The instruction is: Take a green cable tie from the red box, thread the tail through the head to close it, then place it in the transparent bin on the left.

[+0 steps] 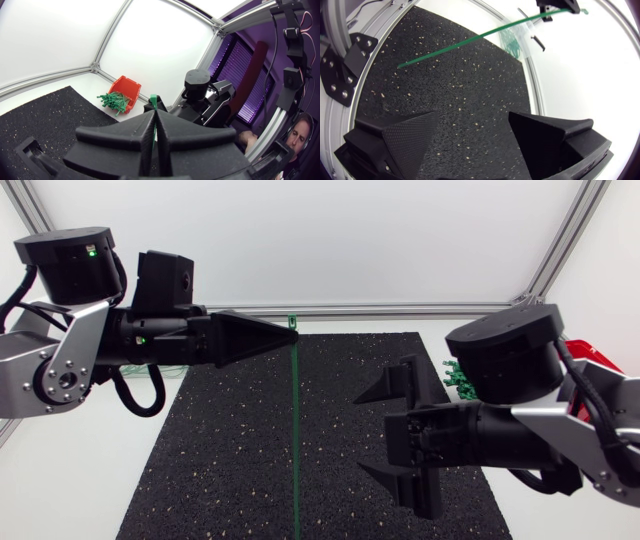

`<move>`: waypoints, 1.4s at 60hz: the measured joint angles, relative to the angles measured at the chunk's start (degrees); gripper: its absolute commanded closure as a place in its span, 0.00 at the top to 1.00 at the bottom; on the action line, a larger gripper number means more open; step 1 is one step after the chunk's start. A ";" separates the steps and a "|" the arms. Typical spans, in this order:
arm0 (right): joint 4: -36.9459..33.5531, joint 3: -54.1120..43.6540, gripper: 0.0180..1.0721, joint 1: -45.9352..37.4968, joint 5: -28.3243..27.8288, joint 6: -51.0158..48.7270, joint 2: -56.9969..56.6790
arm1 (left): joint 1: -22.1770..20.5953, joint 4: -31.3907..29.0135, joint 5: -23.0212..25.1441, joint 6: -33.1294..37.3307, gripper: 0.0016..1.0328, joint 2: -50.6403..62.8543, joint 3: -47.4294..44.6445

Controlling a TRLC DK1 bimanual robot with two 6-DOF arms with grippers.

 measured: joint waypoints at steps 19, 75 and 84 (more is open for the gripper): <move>21.31 -10.12 0.96 1.36 -0.87 -32.06 -3.74 | 4.42 0.48 3.37 -9.20 0.03 2.89 0.15; 56.08 -18.53 0.81 8.55 -16.68 -49.62 8.31 | 12.26 2.54 10.19 -28.89 0.03 12.37 5.07; 57.29 -18.53 0.77 10.25 -18.10 -49.59 10.82 | 12.31 2.54 10.32 -28.89 0.03 13.38 5.49</move>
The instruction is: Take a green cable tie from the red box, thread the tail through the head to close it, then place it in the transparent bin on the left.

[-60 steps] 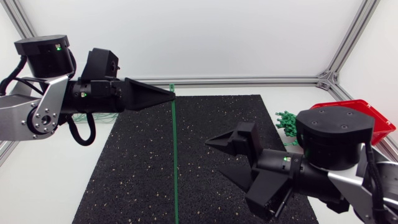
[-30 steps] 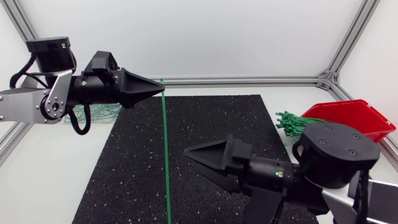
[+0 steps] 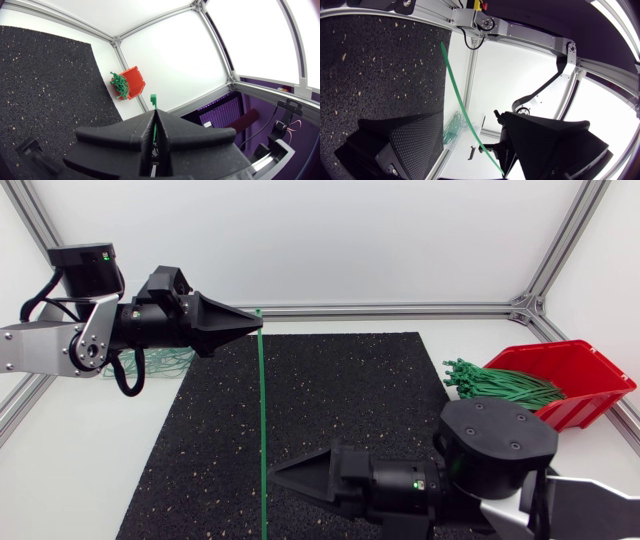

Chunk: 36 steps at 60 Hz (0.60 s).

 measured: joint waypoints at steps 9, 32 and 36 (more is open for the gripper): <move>3.39 -0.09 0.70 2.16 -1.09 0.00 2.86 | 0.00 0.00 0.02 0.00 0.03 1.16 0.87; 11.98 -0.85 0.42 3.48 -3.23 0.00 12.74 | 0.13 0.00 0.02 -0.20 0.03 2.21 1.09; 12.46 -0.85 0.31 3.45 -3.48 0.00 13.11 | 0.17 0.00 0.02 -0.20 0.03 2.43 1.09</move>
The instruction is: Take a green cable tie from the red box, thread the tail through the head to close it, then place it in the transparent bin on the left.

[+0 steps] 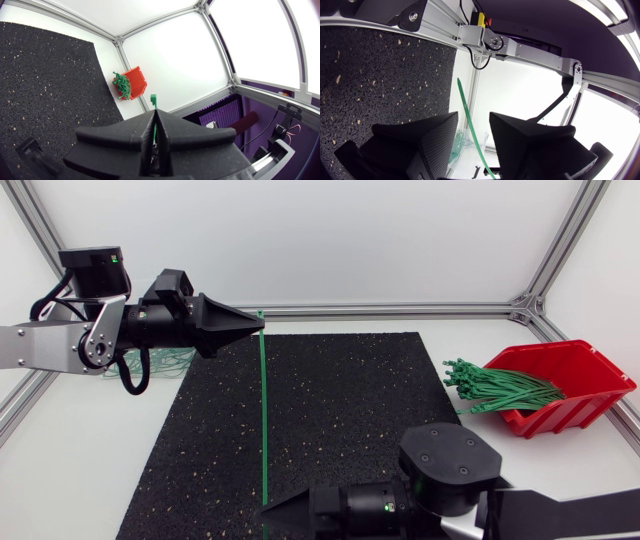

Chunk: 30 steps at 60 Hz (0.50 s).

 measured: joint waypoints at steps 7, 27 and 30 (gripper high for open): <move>0.48 0.00 0.24 -0.66 -0.61 0.00 0.37 | 0.11 0.00 0.00 0.00 0.03 0.22 0.00; 0.72 0.00 0.20 -1.75 -1.33 0.00 0.44 | 0.09 -0.04 0.00 0.00 0.03 0.26 0.31; 0.72 0.00 0.16 -1.88 -1.44 0.00 0.55 | 0.09 -0.04 0.00 0.00 0.03 0.26 0.33</move>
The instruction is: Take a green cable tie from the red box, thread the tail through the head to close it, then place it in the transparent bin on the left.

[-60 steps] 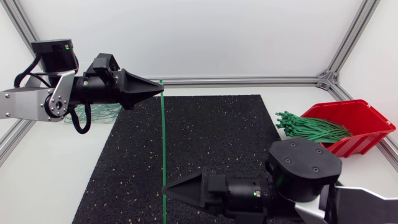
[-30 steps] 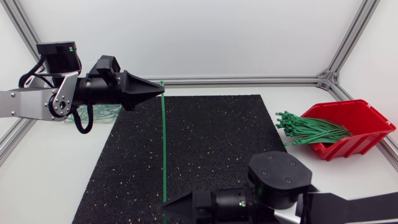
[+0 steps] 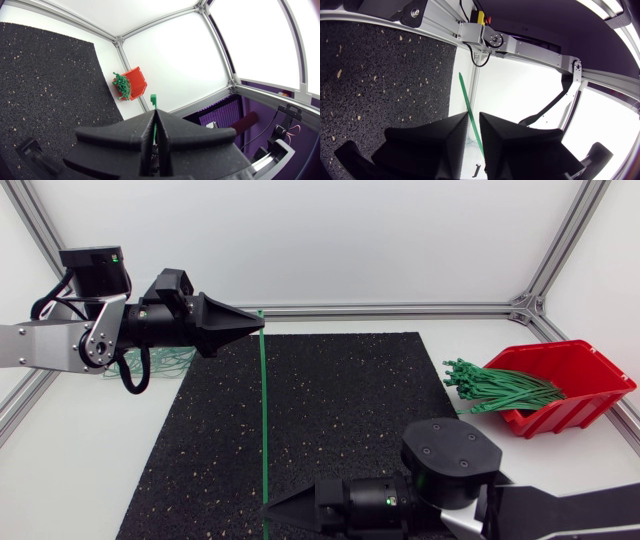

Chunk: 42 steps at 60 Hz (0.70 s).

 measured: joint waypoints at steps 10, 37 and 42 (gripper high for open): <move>0.02 0.00 0.12 -0.07 0.00 0.00 0.68 | 0.00 -0.02 0.00 0.00 0.03 0.00 0.00; 0.44 0.02 0.05 -0.07 0.00 0.00 0.79 | 0.00 0.04 0.00 0.00 0.03 0.00 -0.02; 0.42 0.02 0.05 -0.37 -0.46 0.00 0.79 | 0.00 0.50 0.00 0.00 0.03 0.00 -0.02</move>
